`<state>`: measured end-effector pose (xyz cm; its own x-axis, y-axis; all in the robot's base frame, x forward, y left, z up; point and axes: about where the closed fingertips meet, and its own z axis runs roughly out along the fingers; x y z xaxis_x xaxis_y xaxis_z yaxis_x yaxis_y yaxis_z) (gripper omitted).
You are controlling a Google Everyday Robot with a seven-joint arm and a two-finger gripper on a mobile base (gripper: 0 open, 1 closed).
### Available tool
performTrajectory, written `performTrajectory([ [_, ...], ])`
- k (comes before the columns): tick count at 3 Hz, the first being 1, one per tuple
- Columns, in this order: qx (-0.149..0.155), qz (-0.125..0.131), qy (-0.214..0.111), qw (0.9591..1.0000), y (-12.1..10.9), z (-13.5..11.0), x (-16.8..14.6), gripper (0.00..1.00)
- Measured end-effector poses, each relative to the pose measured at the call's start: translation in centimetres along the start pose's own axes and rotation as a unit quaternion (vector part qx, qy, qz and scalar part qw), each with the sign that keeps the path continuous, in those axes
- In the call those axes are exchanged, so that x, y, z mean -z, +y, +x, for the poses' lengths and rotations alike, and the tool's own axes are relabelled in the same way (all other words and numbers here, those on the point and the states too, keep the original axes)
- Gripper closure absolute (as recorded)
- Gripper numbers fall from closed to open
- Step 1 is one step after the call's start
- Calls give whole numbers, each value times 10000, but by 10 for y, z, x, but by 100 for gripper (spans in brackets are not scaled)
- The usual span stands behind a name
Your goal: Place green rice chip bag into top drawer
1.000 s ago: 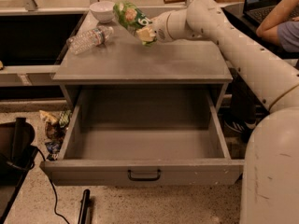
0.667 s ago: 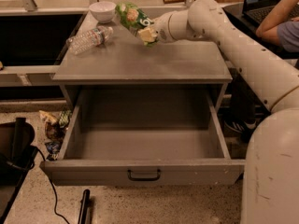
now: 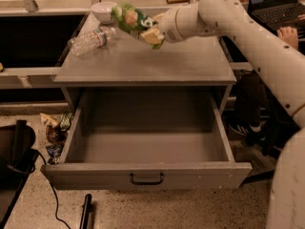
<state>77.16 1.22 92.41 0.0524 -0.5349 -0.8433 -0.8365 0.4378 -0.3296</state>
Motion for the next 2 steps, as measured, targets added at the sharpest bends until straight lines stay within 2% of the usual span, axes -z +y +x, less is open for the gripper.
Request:
performTrajectory([
  [1, 491, -159, 258, 9983, 50, -5, 46, 100],
  [2, 559, -658, 704, 9938, 105, 11, 78, 100],
])
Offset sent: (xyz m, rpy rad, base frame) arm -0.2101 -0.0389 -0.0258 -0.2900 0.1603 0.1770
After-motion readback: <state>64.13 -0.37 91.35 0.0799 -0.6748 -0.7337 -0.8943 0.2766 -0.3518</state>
